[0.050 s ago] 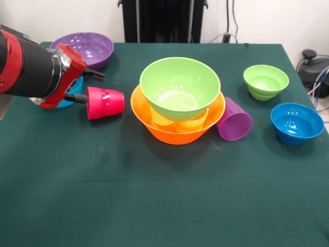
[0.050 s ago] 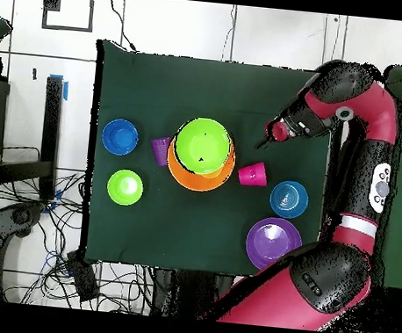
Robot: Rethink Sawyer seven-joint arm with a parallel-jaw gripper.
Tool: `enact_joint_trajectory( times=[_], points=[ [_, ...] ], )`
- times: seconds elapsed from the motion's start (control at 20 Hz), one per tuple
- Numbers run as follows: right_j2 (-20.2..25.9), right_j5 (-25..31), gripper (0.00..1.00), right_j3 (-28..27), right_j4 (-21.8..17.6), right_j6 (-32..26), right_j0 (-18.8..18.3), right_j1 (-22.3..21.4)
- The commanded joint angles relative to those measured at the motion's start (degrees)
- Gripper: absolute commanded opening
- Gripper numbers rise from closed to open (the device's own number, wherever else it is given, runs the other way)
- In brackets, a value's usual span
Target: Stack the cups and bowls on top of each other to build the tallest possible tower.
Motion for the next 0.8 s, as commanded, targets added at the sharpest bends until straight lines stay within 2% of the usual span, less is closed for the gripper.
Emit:
enact_joint_trajectory(
  times=[0.05, 0.8],
  points=[
    [-2.55, -4.63, 1.00, -0.09, -4.20, -17.04, 0.65, 1.28],
    [-2.33, -4.87, 1.00, 0.36, -3.60, -16.55, 0.59, 1.95]
  ],
)
